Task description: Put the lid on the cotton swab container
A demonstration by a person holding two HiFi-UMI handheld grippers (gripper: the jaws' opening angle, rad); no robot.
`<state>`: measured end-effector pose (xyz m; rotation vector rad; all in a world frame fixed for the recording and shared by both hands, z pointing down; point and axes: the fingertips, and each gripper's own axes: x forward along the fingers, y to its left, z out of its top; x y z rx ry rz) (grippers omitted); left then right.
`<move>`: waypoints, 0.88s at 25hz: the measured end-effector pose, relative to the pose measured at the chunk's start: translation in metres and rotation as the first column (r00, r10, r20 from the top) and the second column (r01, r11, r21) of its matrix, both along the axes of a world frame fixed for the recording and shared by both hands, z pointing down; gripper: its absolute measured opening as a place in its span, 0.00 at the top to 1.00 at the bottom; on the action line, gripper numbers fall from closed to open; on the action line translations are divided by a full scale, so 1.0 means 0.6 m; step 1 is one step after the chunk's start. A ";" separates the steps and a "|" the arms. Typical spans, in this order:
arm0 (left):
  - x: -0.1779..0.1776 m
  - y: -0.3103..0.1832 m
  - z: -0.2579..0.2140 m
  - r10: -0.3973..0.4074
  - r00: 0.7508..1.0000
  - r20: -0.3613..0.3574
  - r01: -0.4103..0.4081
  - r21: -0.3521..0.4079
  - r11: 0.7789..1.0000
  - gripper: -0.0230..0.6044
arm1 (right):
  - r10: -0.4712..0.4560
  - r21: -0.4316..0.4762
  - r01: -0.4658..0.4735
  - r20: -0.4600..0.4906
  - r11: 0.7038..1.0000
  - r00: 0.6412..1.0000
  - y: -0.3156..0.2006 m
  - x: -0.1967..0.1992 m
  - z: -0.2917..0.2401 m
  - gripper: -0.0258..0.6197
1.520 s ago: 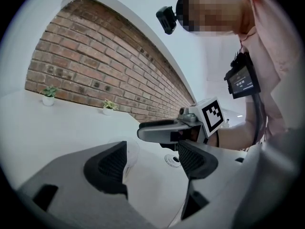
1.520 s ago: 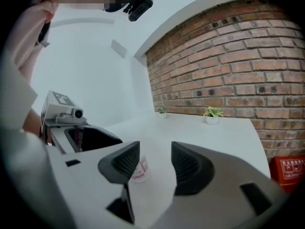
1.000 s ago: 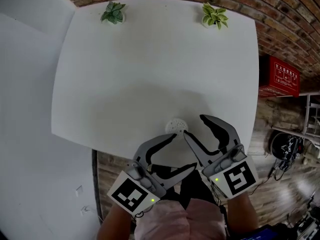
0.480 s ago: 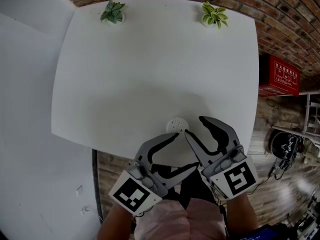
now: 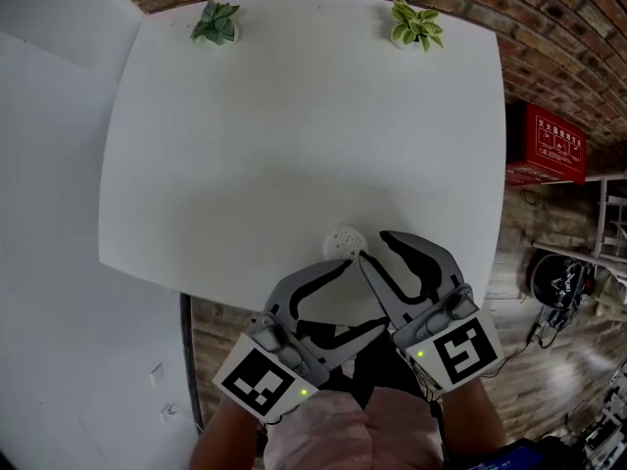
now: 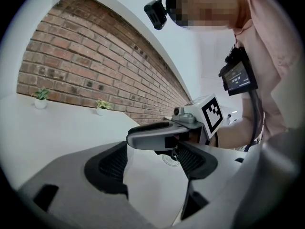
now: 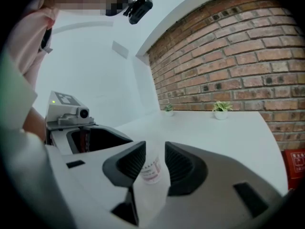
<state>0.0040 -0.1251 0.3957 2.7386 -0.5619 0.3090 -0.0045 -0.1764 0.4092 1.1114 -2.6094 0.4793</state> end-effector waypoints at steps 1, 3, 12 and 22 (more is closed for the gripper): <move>0.000 0.000 0.000 0.002 1.000 -0.001 -0.002 0.000 1.000 0.42 | 0.000 0.011 0.000 0.003 1.000 1.000 -0.001 0.001 0.000 0.76; 0.000 0.000 0.001 0.005 1.000 -0.001 -0.005 -0.001 1.000 0.42 | 0.001 0.016 -0.001 0.007 1.000 1.000 0.000 0.000 0.000 0.77; 0.000 0.002 -0.003 0.002 1.000 -0.013 -0.003 -0.019 1.000 0.42 | 0.008 -0.059 -0.007 0.018 0.998 1.000 0.004 -0.008 -0.003 0.77; 0.009 0.000 -0.008 0.025 1.000 -0.007 -0.025 -0.002 1.000 0.42 | 0.014 -0.055 -0.014 -0.010 0.998 1.000 -0.001 -0.001 -0.004 0.72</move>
